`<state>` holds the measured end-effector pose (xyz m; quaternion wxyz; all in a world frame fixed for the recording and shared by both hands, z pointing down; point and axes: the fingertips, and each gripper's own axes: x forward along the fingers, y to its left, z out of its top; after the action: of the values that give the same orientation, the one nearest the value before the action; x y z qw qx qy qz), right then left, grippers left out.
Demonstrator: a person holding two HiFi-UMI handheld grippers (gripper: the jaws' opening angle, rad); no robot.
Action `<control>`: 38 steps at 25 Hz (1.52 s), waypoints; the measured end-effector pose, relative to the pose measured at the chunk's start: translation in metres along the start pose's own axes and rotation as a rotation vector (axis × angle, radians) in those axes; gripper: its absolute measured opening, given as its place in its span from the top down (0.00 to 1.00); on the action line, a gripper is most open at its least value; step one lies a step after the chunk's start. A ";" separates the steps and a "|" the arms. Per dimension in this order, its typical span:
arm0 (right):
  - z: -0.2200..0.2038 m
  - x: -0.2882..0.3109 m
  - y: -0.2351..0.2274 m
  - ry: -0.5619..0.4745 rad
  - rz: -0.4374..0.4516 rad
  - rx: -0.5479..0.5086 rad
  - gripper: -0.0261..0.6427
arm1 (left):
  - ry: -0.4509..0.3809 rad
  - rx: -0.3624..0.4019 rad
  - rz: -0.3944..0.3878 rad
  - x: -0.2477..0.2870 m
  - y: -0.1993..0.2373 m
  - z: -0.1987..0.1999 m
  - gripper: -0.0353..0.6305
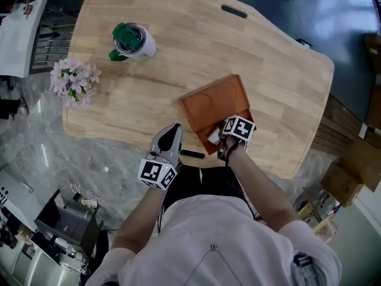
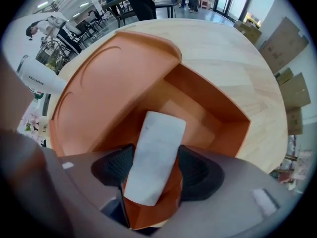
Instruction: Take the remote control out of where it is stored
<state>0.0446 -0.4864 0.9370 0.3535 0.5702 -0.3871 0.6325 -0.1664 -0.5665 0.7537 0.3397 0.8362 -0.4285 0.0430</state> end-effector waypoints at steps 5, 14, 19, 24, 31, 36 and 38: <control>0.003 0.004 -0.001 0.001 -0.036 0.016 0.47 | 0.009 -0.017 0.003 0.002 0.007 -0.002 0.94; 0.009 -0.012 -0.005 -0.057 -0.001 0.068 0.53 | 0.018 -0.022 0.022 -0.008 0.009 0.002 0.94; 0.009 -0.031 -0.012 -0.105 0.039 0.124 0.54 | 0.007 0.002 0.009 -0.012 -0.002 0.007 0.94; 0.005 -0.057 -0.016 -0.180 0.107 0.164 0.55 | 0.002 0.027 -0.015 -0.016 -0.021 0.011 0.94; 0.022 -0.116 -0.009 -0.452 0.176 0.022 0.55 | -0.022 0.087 -0.046 -0.023 -0.047 0.022 0.94; 0.028 -0.188 0.004 -0.702 0.236 -0.141 0.55 | -0.055 0.126 -0.067 -0.036 -0.074 0.034 0.94; 0.031 -0.231 0.014 -0.825 0.269 -0.221 0.55 | -0.085 0.146 -0.080 -0.041 -0.088 0.048 0.94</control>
<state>0.0690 -0.5213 0.7074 0.1431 0.6783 -0.6316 0.3472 -0.1370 -0.5314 0.6553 0.2608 0.8763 -0.4043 0.0248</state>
